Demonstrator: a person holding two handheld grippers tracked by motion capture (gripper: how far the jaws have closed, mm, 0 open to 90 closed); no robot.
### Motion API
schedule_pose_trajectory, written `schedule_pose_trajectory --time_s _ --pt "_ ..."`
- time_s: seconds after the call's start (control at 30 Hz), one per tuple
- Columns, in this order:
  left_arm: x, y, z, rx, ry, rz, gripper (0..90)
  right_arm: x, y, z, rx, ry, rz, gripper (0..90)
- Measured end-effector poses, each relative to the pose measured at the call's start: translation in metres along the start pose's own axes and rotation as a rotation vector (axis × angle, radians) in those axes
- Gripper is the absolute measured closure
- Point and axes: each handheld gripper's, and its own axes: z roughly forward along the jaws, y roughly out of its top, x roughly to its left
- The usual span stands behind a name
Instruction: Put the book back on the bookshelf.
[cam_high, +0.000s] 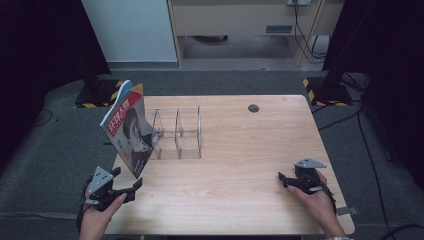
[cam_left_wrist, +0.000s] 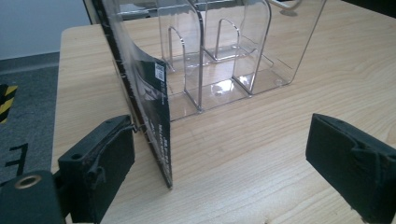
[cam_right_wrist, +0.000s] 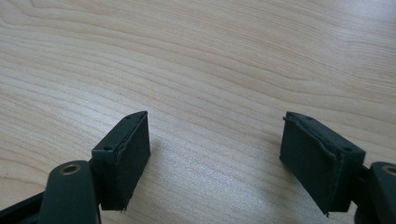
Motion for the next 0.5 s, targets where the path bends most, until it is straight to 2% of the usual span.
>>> schedule_pose_trajectory --time_s 0.17,0.5 --pt "-0.008 0.002 0.004 0.002 -0.026 0.022 7.6 0.0 0.0 0.0 0.0 0.0 -0.002 24.4" --pt "-0.018 0.01 0.024 0.025 -0.073 0.052 6.9 0.0 0.0 0.0 0.002 0.0 -0.003 24.3"
